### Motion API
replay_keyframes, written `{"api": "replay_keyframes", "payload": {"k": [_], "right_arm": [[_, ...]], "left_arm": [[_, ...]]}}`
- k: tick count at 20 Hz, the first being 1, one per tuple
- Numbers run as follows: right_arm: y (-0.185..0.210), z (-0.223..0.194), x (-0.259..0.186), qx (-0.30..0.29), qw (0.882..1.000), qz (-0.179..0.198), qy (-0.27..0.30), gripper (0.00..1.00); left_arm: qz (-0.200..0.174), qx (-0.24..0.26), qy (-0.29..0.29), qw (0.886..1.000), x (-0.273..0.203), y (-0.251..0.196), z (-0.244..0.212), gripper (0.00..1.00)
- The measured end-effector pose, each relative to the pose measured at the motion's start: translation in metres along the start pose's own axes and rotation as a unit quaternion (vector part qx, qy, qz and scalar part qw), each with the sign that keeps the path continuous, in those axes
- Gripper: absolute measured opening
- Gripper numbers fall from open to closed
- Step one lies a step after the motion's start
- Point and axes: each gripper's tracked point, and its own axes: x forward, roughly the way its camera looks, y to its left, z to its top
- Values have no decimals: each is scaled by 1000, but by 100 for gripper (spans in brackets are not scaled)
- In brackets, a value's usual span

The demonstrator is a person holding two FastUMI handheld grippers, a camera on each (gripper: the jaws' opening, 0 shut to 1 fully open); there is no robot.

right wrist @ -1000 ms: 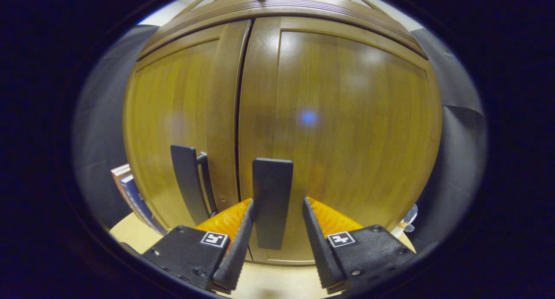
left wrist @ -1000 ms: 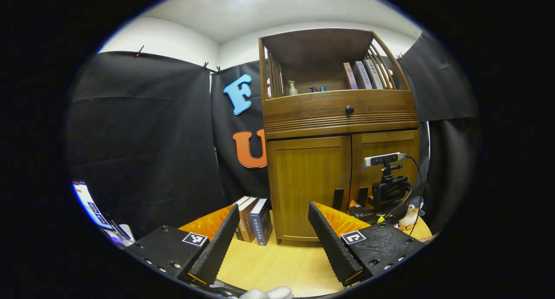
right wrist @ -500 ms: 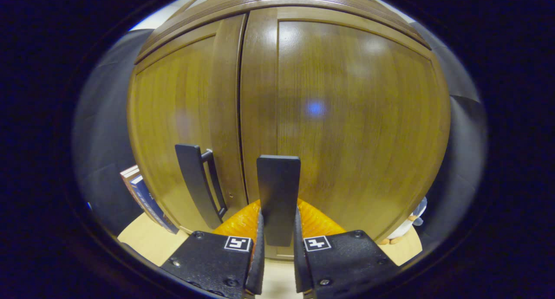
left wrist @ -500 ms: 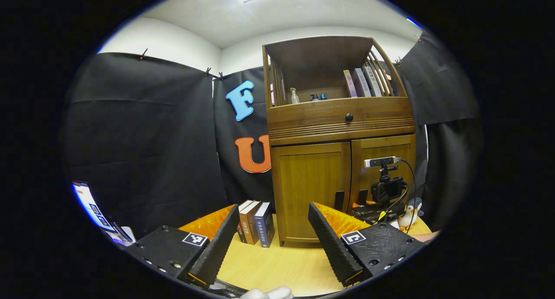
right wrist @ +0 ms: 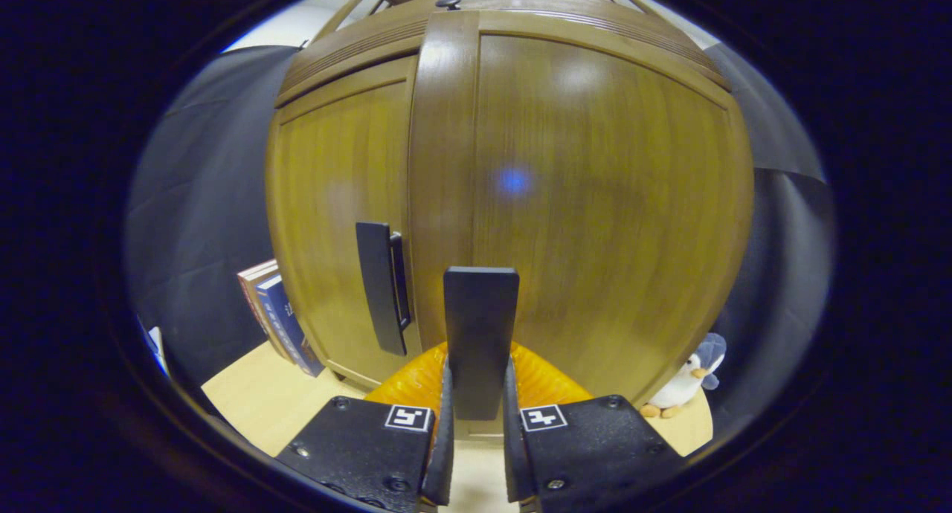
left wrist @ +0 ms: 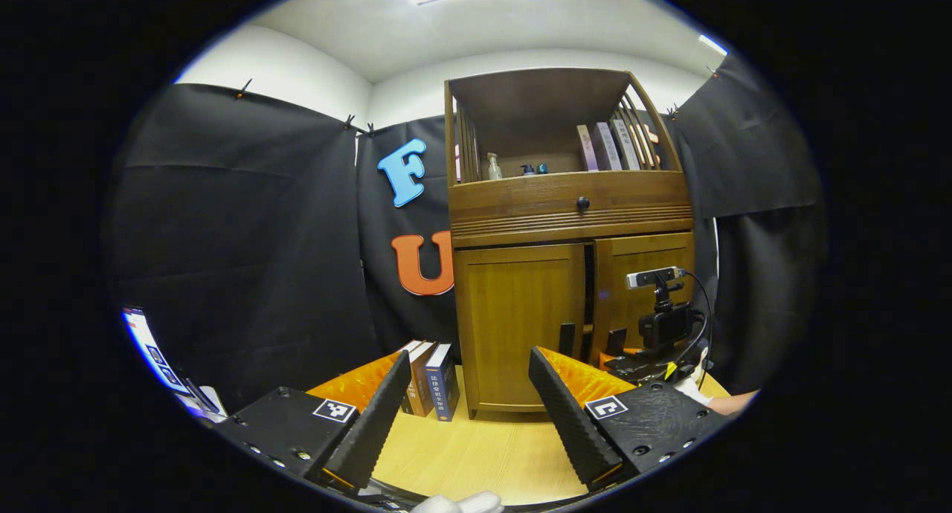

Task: Open the right door of the double-door shoe cabinet with the right hand, and open the left door with the left hand.

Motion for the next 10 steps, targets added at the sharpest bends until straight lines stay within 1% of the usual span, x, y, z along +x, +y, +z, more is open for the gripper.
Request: {"api": "replay_keyframes", "payload": {"k": [4,10], "right_arm": [[-4,-8,-23,-1,1000,0,2,31],[-17,-21,-59,7,1000,-11,6,30]], "left_arm": [[-15,-2,0,1000,-3,-4,-2,96],[-37,3,-3,999,-4,-8,-3,96]]}}
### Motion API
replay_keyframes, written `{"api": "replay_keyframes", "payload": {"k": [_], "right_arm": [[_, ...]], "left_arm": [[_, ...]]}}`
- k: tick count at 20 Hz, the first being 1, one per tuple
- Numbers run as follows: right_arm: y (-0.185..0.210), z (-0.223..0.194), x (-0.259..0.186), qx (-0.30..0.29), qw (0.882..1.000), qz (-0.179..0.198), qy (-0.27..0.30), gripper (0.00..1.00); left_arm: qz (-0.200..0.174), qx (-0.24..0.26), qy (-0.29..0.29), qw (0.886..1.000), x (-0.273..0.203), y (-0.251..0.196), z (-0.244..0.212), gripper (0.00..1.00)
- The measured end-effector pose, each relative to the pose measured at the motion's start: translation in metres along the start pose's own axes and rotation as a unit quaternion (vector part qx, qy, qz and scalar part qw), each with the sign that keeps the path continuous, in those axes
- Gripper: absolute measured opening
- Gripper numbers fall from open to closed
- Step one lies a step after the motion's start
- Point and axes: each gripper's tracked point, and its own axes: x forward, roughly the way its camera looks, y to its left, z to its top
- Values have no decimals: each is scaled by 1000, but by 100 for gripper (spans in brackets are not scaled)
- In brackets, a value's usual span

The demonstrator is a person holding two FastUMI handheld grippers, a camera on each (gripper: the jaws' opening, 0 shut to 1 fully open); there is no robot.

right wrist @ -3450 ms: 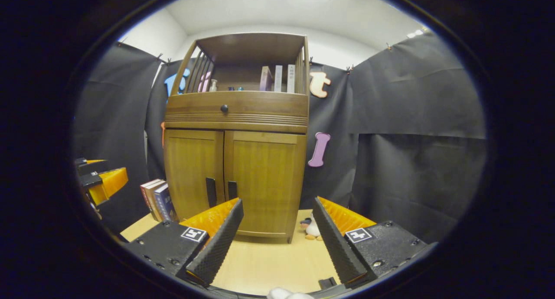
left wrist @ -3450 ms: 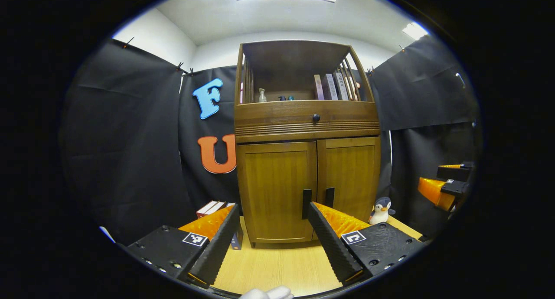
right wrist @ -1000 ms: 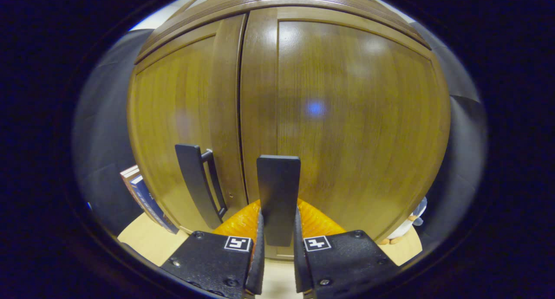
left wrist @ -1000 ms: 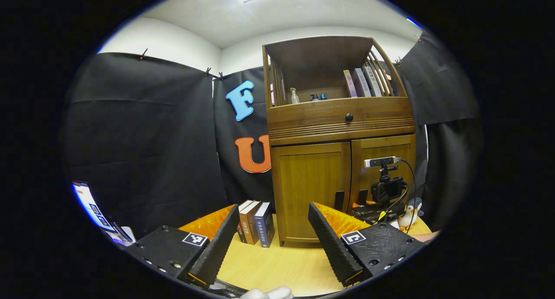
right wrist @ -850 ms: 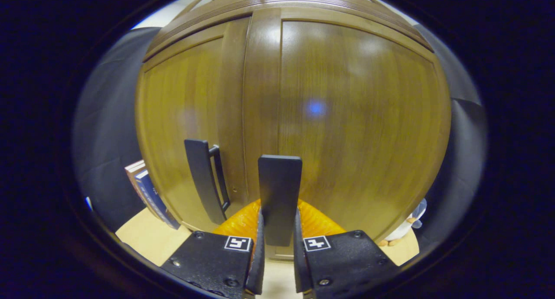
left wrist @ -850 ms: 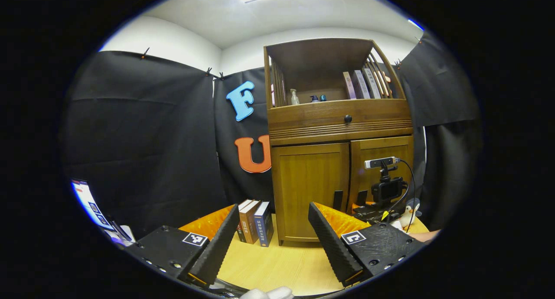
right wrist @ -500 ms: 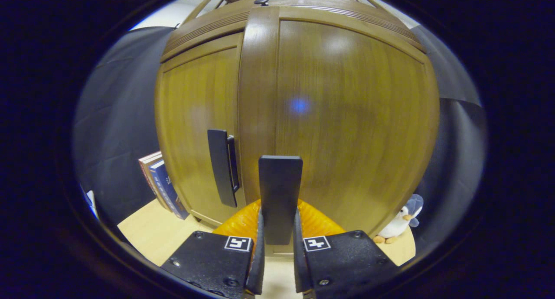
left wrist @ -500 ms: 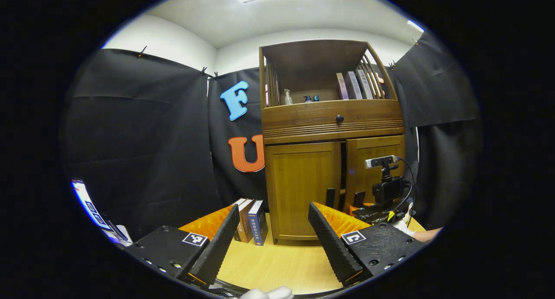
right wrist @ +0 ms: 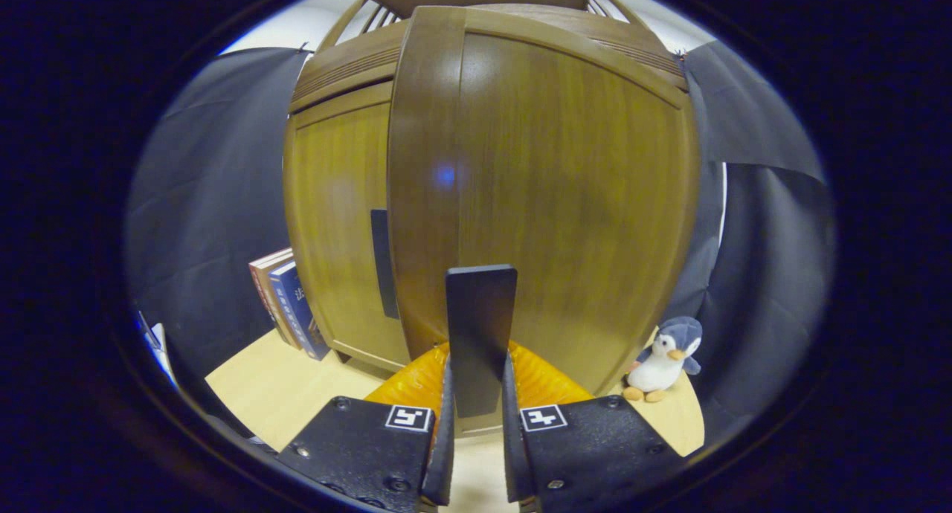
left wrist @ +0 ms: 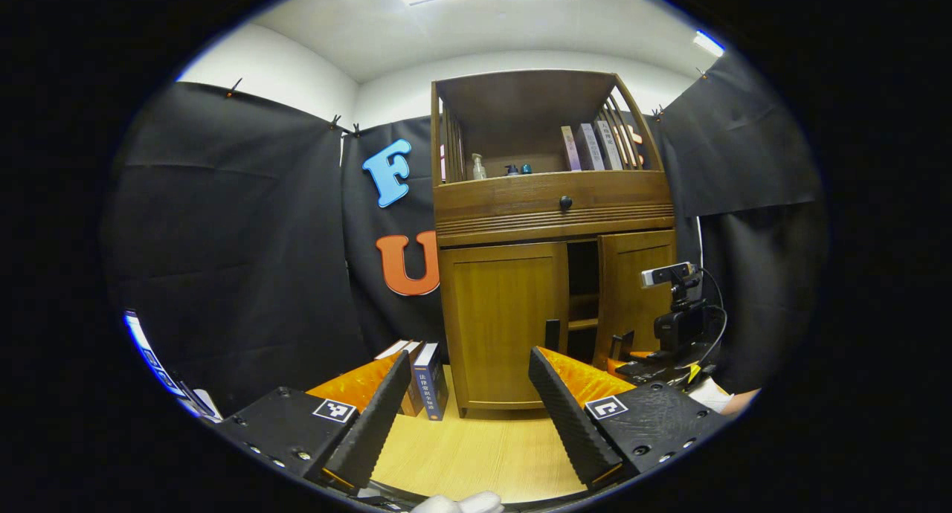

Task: Open the right door of the double-door shoe cabinet with the right hand, and open the left door with the left hand.

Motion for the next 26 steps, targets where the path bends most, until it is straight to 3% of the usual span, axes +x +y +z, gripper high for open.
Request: {"api": "replay_keyframes", "payload": {"k": [8,20,26], "right_arm": [[-31,-17,-47,14,999,-30,1,31],[-79,-35,-94,34,996,-79,-9,24],[-114,-42,-112,39,993,-109,-7,15]], "left_arm": [[-44,-9,1,999,2,-17,-3,96],[-89,-5,6,996,7,-34,-10,96],[-118,-6,10,993,10,-56,-13,96]]}}
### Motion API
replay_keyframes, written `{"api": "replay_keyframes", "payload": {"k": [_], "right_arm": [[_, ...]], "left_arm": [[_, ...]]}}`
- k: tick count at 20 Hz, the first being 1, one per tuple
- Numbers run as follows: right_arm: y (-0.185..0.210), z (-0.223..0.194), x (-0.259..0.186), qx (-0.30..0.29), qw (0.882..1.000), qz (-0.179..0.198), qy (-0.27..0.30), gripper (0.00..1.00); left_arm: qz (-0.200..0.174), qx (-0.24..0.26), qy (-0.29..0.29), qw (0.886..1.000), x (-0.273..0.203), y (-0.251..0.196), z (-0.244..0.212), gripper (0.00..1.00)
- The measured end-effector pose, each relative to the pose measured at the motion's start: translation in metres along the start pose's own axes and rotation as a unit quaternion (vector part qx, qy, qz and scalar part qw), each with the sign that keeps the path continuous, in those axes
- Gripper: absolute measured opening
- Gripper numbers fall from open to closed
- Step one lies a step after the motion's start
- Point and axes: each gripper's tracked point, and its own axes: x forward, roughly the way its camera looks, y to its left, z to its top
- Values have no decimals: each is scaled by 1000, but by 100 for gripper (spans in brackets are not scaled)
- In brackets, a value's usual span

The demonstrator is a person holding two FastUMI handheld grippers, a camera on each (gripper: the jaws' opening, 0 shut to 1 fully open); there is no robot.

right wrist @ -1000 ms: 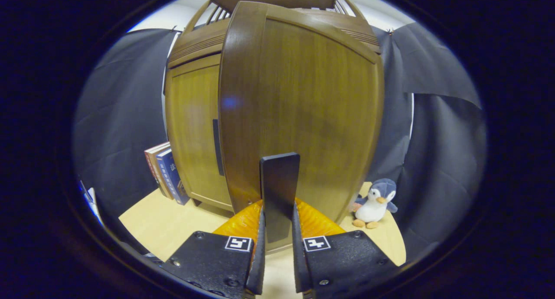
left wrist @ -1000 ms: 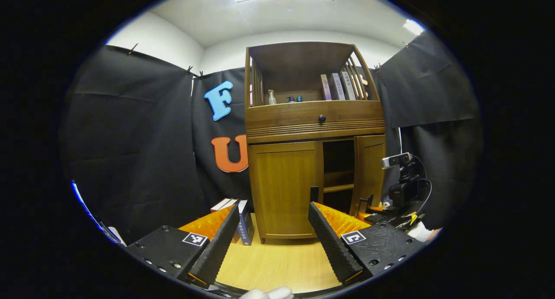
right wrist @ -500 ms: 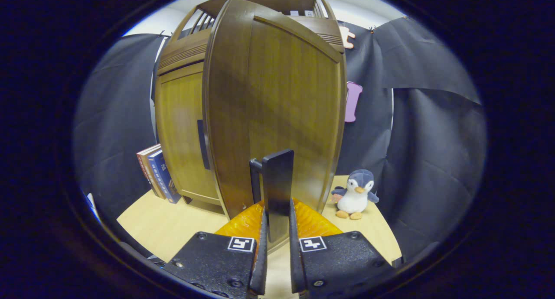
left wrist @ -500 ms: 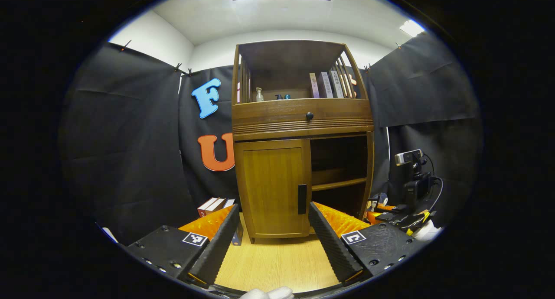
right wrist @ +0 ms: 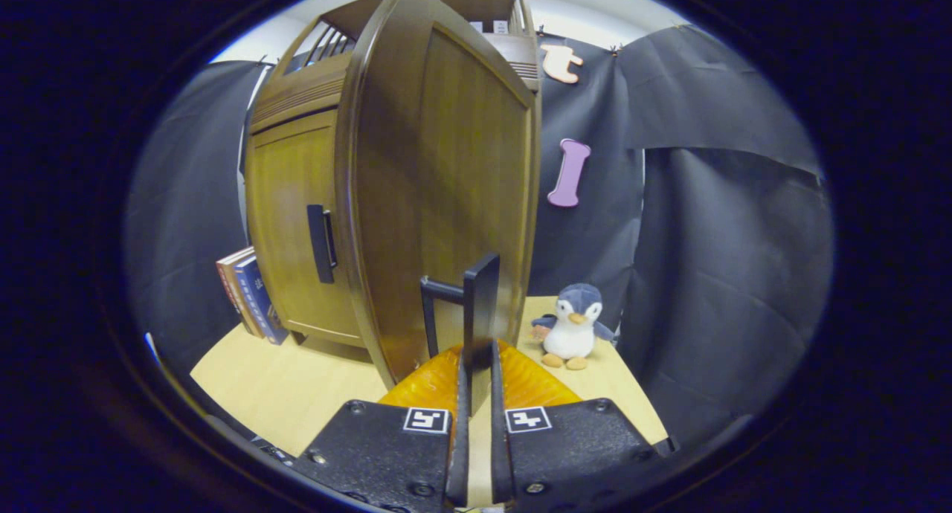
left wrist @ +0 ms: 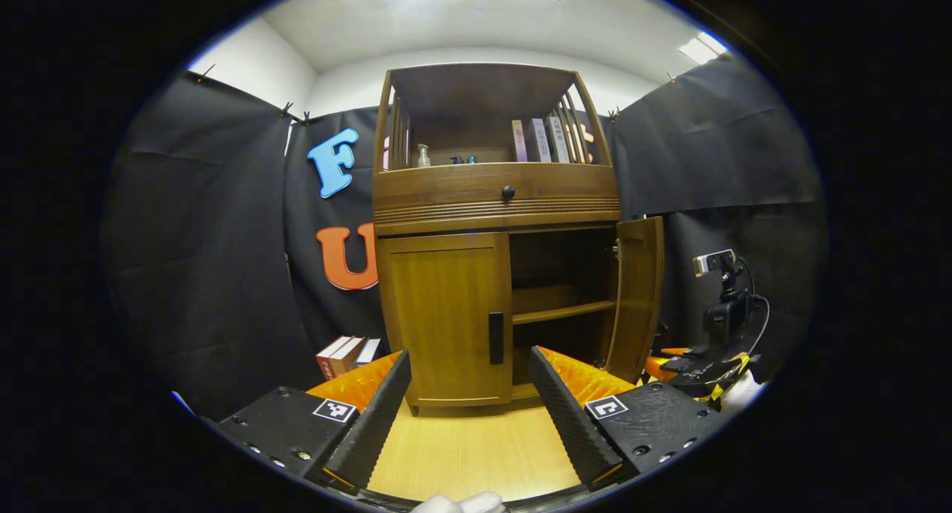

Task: Open the right door of the double-door shoe cabinet with the right hand, and open the left door with the left hand.

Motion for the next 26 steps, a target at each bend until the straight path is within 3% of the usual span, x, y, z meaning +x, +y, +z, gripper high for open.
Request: {"api": "replay_keyframes", "payload": {"k": [8,19,26], "right_arm": [[-60,-1,-3,-9,1000,-2,9,5],[-113,1,10,-29,995,94,27,4],[-125,3,11,-53,989,138,25,4]], "left_arm": [[-7,-1,-7,1000,18,-39,9,96],[15,-2,-2,1000,31,-92,9,96],[35,2,6,999,26,-95,6,96]]}}
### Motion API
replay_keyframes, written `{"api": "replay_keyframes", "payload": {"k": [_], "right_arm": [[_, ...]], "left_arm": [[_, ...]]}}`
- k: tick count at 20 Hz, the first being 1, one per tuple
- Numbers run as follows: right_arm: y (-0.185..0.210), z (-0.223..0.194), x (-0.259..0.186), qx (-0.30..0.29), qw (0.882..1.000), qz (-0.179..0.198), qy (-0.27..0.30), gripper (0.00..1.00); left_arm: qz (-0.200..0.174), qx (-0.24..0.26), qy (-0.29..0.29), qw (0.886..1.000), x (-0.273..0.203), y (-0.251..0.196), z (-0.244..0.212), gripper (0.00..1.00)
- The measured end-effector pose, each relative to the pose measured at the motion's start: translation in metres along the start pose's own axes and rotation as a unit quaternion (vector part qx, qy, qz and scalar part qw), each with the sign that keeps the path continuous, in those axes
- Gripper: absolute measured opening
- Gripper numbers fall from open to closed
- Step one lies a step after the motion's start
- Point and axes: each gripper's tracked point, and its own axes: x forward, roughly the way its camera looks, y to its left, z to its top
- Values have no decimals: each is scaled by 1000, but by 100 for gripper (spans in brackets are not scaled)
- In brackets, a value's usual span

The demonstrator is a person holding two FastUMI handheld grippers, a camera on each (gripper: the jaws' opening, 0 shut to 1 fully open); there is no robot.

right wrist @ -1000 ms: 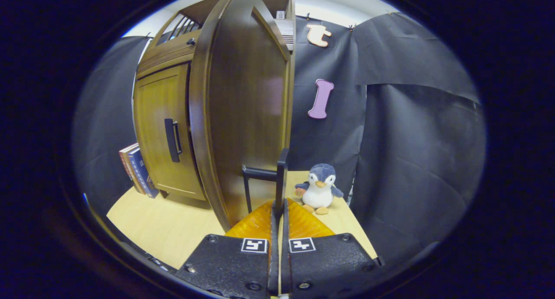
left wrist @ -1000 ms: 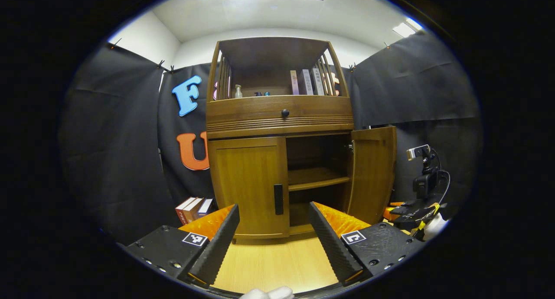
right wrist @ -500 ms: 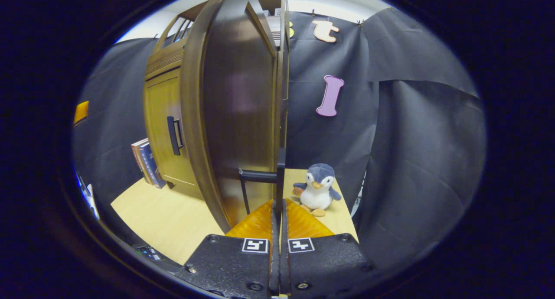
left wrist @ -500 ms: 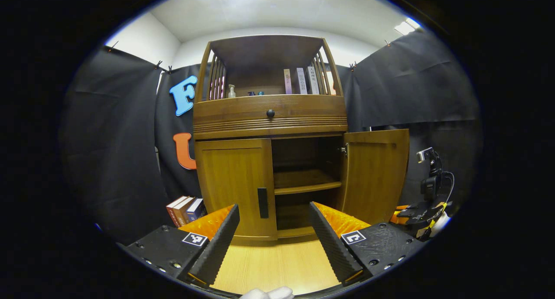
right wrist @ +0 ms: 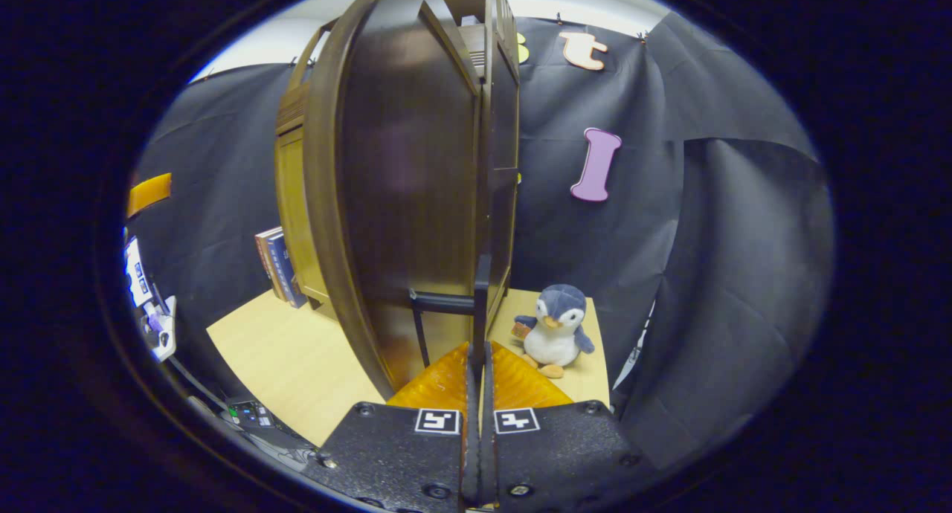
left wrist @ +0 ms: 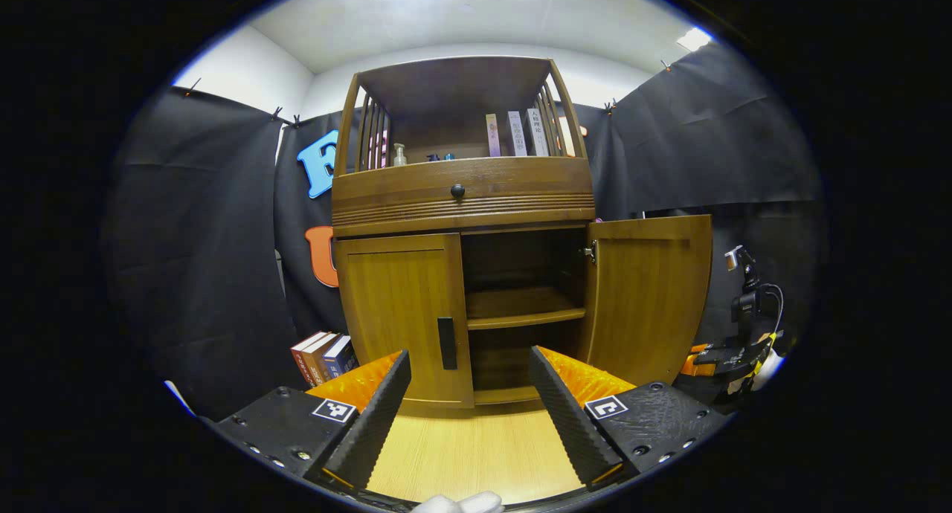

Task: Open the right door of the double-door shoe cabinet with the right hand, and open the left door with the left hand.

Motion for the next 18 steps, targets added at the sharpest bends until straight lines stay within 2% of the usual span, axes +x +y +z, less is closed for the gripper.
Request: {"api": "replay_keyframes", "payload": {"k": [5,7,9,11,13,14,16,18], "right_arm": [[-2,4,-14,3,1000,8,-6,7],[-8,10,-33,7,1000,-4,-13,11],[-13,18,-56,18,999,-25,-21,42],[-3,32,-78,32,998,-43,-37,69],[11,44,-96,38,996,-65,-53,75],[23,47,-100,37,995,-78,-57,82],[44,53,-104,38,992,-104,-61,84],[75,61,-99,29,991,-110,-69,84]], "left_arm": [[6,6,-1,1000,-2,13,1,96],[6,5,-2,1000,-1,20,1,96],[8,8,-3,1000,2,28,-1,96],[12,11,-2,1000,7,39,-3,96],[14,10,2,1000,14,51,-7,96],[15,9,4,1000,18,56,-10,96],[14,10,6,1000,25,66,-13,96],[14,14,9,1000,32,76,-18,96]]}}
